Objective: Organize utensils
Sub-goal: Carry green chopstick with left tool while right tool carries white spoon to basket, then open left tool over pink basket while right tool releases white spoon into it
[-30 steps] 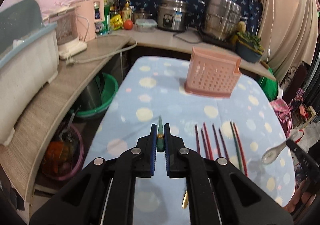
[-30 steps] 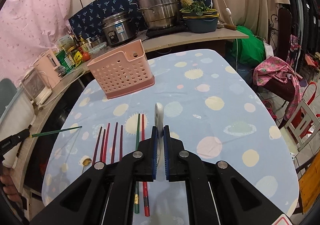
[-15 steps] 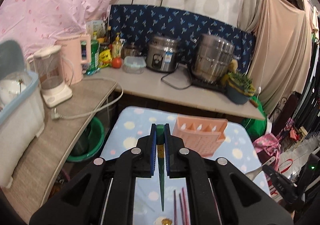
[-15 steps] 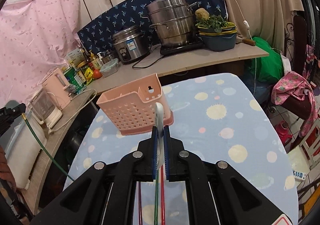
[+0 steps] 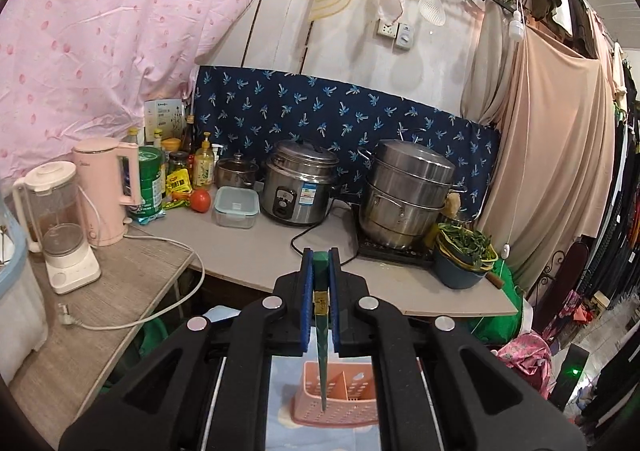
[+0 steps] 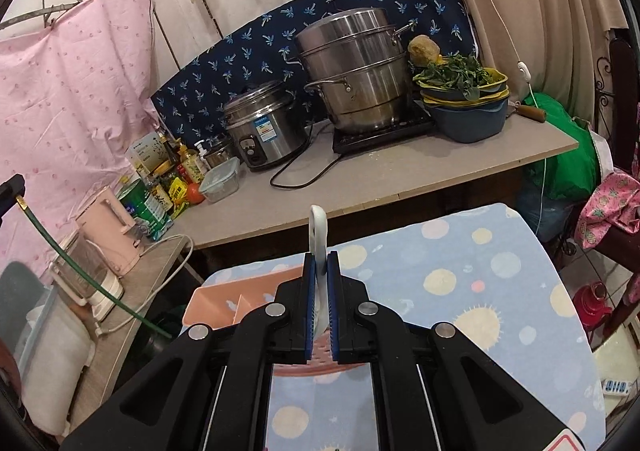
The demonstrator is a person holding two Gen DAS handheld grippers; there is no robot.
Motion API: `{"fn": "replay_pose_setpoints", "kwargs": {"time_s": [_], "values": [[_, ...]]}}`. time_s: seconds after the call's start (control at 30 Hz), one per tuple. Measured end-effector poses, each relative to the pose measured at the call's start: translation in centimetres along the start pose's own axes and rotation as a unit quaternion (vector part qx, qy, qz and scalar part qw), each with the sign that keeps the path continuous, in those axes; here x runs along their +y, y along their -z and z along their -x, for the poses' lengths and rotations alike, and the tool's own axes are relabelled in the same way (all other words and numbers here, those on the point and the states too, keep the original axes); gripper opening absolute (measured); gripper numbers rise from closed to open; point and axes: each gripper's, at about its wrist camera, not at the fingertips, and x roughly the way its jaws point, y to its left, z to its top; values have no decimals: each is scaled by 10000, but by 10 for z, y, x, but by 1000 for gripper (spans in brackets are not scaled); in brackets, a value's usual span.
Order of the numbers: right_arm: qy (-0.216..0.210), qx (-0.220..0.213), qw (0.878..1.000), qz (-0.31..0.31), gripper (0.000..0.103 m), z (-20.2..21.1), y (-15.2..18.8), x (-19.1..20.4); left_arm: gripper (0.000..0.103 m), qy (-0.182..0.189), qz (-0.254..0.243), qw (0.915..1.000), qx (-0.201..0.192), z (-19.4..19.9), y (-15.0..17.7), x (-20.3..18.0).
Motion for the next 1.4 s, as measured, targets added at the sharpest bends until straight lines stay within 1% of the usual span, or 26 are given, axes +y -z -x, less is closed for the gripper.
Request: {"fn": "replay_pose_setpoints", "kwargs": {"time_s": [0.1, 0.27, 0.43, 0.63, 0.73, 0.87, 1.0, 1.03, 1.1, 1.13, 1.17, 1.23, 1.4], "values": [[42, 79, 10000, 40, 6, -22, -2, 0, 7, -12, -3, 10000, 35, -20, 2, -2], [30, 254, 9995, 206, 6, -48, 7, 5, 7, -64, -47, 9998, 203, -48, 8, -4], [44, 278, 9991, 318, 6, -58, 13, 7, 7, 59, -142, 9998, 92, -45, -2, -11], [106, 380, 9988, 277, 6, -67, 17, 2, 7, 65, -235, 9996, -130, -39, -18, -18], [125, 467, 9984, 279, 6, -72, 22, 1, 7, -17, -251, 9997, -77, -48, -11, -17], [135, 547, 9979, 319, 7, -74, 27, 2, 7, -144, -197, 9994, 227, -70, 7, -8], [138, 474, 9984, 278, 10, -69, 27, -1, 7, -231, -164, 9990, 354, -78, 22, 1], [146, 468, 9984, 264, 10, -67, 26, -1, 10, -253, -183, 9989, 362, -78, 24, 2], [173, 455, 9986, 224, 14, -64, 25, -4, 29, -310, -208, 9985, 391, -77, 28, 4], [185, 445, 9986, 210, 18, -61, 25, -5, 44, -332, -185, 9986, 373, -74, 29, 6], [199, 421, 9987, 194, 24, -57, 26, -6, 50, -364, -167, 9987, 308, -69, 31, 7], [202, 377, 9989, 199, 28, -48, 27, -6, 50, -380, -202, 9987, 265, -62, 33, 9], [178, 387, 9989, 201, 29, -26, 35, -6, 50, -373, -243, 9979, 464, -48, 45, 16]]}}
